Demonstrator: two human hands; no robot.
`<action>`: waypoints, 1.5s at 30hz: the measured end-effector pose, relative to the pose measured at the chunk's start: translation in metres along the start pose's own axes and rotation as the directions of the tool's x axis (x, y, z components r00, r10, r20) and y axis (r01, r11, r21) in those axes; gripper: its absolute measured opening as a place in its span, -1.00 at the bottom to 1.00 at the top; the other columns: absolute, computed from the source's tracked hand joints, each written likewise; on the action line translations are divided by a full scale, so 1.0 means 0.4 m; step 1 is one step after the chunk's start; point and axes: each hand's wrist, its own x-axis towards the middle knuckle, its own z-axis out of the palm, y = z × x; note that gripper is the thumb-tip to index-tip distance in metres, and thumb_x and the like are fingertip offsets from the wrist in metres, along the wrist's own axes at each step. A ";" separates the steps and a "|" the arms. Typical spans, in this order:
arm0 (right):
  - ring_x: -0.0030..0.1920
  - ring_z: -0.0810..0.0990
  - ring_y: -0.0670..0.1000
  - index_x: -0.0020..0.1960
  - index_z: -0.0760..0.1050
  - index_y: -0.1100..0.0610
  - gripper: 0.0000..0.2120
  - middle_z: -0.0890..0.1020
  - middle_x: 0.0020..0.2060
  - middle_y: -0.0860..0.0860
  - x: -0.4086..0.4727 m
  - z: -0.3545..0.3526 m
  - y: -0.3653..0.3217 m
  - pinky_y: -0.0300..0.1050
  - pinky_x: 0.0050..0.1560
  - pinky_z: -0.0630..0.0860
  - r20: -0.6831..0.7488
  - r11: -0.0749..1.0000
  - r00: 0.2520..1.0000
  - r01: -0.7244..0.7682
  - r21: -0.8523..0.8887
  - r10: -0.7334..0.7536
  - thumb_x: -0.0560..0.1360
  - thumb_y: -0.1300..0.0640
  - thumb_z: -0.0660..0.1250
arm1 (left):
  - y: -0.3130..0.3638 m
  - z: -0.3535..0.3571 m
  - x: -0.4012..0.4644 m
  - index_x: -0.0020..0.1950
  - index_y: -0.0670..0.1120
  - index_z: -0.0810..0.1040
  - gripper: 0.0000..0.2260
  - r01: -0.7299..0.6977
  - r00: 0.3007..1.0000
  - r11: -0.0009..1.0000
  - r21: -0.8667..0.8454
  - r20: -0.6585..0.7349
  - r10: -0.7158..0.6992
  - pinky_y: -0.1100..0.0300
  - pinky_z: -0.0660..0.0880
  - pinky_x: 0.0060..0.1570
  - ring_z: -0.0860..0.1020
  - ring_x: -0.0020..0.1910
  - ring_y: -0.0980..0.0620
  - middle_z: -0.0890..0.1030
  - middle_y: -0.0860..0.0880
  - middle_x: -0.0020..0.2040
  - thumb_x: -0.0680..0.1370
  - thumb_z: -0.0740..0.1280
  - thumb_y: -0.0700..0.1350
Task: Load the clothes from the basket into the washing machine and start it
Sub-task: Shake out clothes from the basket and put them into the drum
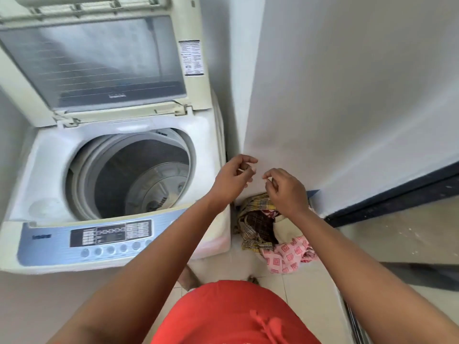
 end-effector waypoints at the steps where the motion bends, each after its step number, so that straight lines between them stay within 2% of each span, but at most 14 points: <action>1: -0.28 0.47 -0.06 0.04 0.59 0.08 -0.87 0.56 -0.18 -0.10 -0.015 -0.017 0.034 -0.18 -0.28 0.31 0.013 1.000 1.000 -0.016 -0.001 0.016 0.52 0.20 0.32 | 0.004 0.032 0.003 0.19 -0.05 0.57 -0.83 0.007 1.000 1.000 0.005 0.027 -0.007 0.20 0.49 -0.16 0.55 -0.19 0.10 0.52 0.02 -0.17 0.62 0.30 -0.18; 6: -0.17 0.56 -0.02 0.01 0.59 0.06 -0.89 0.60 -0.09 -0.06 -0.072 -0.073 0.193 -0.15 -0.26 0.41 0.096 0.994 0.990 -0.108 0.000 0.108 0.53 0.18 0.31 | -0.028 0.159 0.029 0.18 0.00 0.57 -0.84 0.063 0.995 0.995 0.072 0.069 -0.068 0.06 0.52 -0.01 0.59 -0.12 0.06 0.51 0.07 -0.16 0.61 0.33 -0.14; 10: -0.09 0.56 0.02 0.00 0.59 0.08 -0.89 0.51 -0.09 -0.09 -0.113 -0.086 0.304 -0.07 -0.14 0.50 0.216 0.981 0.958 -0.194 0.000 0.190 0.54 0.20 0.30 | -0.081 0.233 0.046 0.17 0.00 0.56 -0.85 0.157 0.979 0.982 0.103 0.112 -0.169 -0.05 0.55 0.09 0.57 -0.08 0.00 0.49 0.03 -0.14 0.61 0.33 -0.14; 13: 0.03 0.54 0.06 0.09 0.57 0.10 -0.84 0.49 -0.01 -0.01 -0.135 -0.074 0.385 -0.03 0.03 0.50 0.350 0.963 0.899 -0.266 -0.037 0.262 0.51 0.21 0.34 | -0.129 0.284 0.060 0.16 -0.04 0.54 -0.86 0.225 0.957 0.964 0.139 0.156 -0.246 0.06 0.49 -0.01 0.52 -0.10 0.01 0.50 0.01 -0.14 0.61 0.32 -0.17; 17: 0.12 0.53 0.10 0.20 0.54 0.08 -0.73 0.51 0.12 0.09 -0.155 -0.028 0.462 0.02 0.12 0.50 0.466 0.920 0.800 -0.379 -0.097 0.379 0.51 0.17 0.35 | -0.207 0.333 0.089 0.16 -0.04 0.53 -0.85 0.281 0.920 0.922 0.265 0.198 -0.337 0.13 0.40 -0.12 0.46 -0.17 0.01 0.46 0.00 -0.19 0.60 0.33 -0.17; 21: 0.18 0.53 0.15 0.27 0.49 0.08 -0.66 0.49 0.19 0.11 -0.169 0.062 0.530 0.08 0.19 0.49 0.560 0.888 0.704 -0.438 -0.140 0.436 0.50 0.13 0.35 | -0.309 0.384 0.137 0.24 -0.08 0.51 -0.79 0.270 0.874 0.860 0.434 0.265 -0.408 0.13 0.44 -0.03 0.49 -0.09 0.01 0.51 0.01 -0.07 0.61 0.32 -0.13; 26: 0.15 0.53 0.21 0.33 0.44 0.08 -0.62 0.44 0.22 0.13 -0.200 0.233 0.625 0.01 0.08 0.50 0.619 0.877 0.637 -0.434 -0.206 0.460 0.52 0.10 0.32 | -0.493 0.465 0.199 0.39 -0.09 0.46 -0.67 0.263 0.793 0.771 0.580 0.325 -0.515 0.08 0.46 0.19 0.51 0.24 -0.10 0.53 -0.12 0.30 0.62 0.31 -0.10; 30: 0.27 0.42 0.22 0.38 0.41 0.07 -0.58 0.34 0.32 0.14 -0.224 0.388 0.700 0.04 0.11 0.46 0.629 0.881 0.618 -0.354 -0.314 0.472 0.53 0.10 0.33 | -0.663 0.512 0.243 0.50 -0.07 0.34 -0.56 0.308 0.742 0.739 0.600 0.335 -0.581 0.06 0.46 0.25 0.45 0.35 -0.13 0.42 -0.16 0.43 0.62 0.31 -0.14; 34: 0.42 0.25 0.22 0.33 0.49 -0.04 -0.62 0.00 0.56 0.10 -0.227 0.521 0.761 0.11 0.25 0.42 0.667 0.881 0.586 -0.211 -0.423 0.461 0.53 0.14 0.33 | -0.816 0.545 0.273 0.60 -0.07 0.12 -0.38 0.380 0.725 0.751 0.540 0.330 -0.604 0.18 0.44 0.14 0.43 0.36 -0.11 0.40 -0.15 0.44 0.60 0.31 -0.28; 37: 0.45 0.22 0.23 0.31 0.53 -0.10 -0.63 -0.18 0.59 0.09 -0.231 0.606 0.792 0.15 0.33 0.39 0.699 0.873 0.537 -0.177 -0.455 0.473 0.54 0.14 0.34 | -0.888 0.561 0.289 0.61 -0.09 0.06 -0.34 0.397 0.728 0.766 0.505 0.335 -0.598 0.08 0.46 0.27 0.42 0.37 -0.11 0.42 -0.11 0.35 0.59 0.27 -0.37; 39: 0.42 0.25 0.22 0.36 0.49 -0.06 -0.58 -0.25 0.58 0.07 -0.237 0.650 0.806 0.14 0.31 0.40 0.686 0.860 0.530 -0.205 -0.467 0.499 0.53 0.18 0.33 | -0.922 0.571 0.299 0.60 -0.10 0.10 -0.35 0.389 0.731 0.774 0.500 0.344 -0.590 0.10 0.46 0.27 0.42 0.34 -0.05 0.39 -0.04 0.26 0.58 0.27 -0.40; 41: 0.38 0.30 0.20 0.39 0.44 0.05 -0.56 -0.19 0.58 0.06 -0.243 0.672 0.805 0.11 0.25 0.43 0.648 0.850 0.558 -0.250 -0.463 0.518 0.52 0.18 0.34 | -0.938 0.574 0.300 0.60 -0.06 0.12 -0.32 0.357 0.746 0.789 0.500 0.356 -0.563 0.08 0.46 0.30 0.41 0.36 -0.03 0.38 -0.04 0.35 0.55 0.30 -0.39; 43: 0.29 0.40 0.18 0.34 0.46 0.16 -0.60 0.09 0.53 0.08 -0.242 0.664 0.790 0.08 0.15 0.43 0.595 0.852 0.616 -0.297 -0.430 0.515 0.51 0.14 0.35 | -0.939 0.574 0.296 0.58 0.01 0.15 -0.27 0.335 0.773 0.813 0.477 0.354 -0.527 -0.02 0.47 0.34 0.43 0.37 -0.07 0.40 -0.07 0.40 0.49 0.35 -0.37; 45: 0.17 0.50 0.17 0.26 0.47 0.19 -0.63 0.36 0.30 0.08 -0.234 0.631 0.771 0.02 0.00 0.36 0.556 0.865 0.667 -0.326 -0.381 0.496 0.49 0.11 0.37 | -0.894 0.574 0.285 0.54 -0.05 0.22 -0.30 0.333 0.787 0.830 0.447 0.353 -0.505 -0.03 0.48 0.32 0.47 0.30 -0.02 0.46 -0.03 0.31 0.47 0.34 -0.43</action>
